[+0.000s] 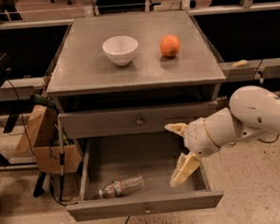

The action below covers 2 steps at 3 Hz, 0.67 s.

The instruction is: Pick water bottle from middle drawer and place on counter

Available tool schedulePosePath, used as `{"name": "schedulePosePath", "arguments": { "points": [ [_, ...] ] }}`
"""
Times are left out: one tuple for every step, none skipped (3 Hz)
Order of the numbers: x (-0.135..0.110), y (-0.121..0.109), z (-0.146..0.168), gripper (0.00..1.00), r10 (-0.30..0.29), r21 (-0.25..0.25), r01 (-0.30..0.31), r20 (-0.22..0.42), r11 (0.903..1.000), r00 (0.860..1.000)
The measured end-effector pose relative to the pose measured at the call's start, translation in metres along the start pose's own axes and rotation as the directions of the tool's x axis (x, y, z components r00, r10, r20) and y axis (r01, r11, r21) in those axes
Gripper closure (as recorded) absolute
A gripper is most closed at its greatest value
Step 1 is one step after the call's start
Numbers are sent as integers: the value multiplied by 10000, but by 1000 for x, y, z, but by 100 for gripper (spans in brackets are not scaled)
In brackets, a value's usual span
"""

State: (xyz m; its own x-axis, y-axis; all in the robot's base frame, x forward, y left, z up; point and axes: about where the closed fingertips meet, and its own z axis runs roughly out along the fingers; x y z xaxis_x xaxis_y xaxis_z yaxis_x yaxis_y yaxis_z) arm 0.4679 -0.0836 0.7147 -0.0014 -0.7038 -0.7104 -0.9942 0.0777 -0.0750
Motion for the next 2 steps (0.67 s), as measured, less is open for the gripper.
{"name": "schedulePosePath", "arguments": {
  "points": [
    [0,0,0,0,-2,-2,2,3,10000,10000],
    [0,-3,30,0,-215,-188,223,432,9996,9988]
  ]
}}
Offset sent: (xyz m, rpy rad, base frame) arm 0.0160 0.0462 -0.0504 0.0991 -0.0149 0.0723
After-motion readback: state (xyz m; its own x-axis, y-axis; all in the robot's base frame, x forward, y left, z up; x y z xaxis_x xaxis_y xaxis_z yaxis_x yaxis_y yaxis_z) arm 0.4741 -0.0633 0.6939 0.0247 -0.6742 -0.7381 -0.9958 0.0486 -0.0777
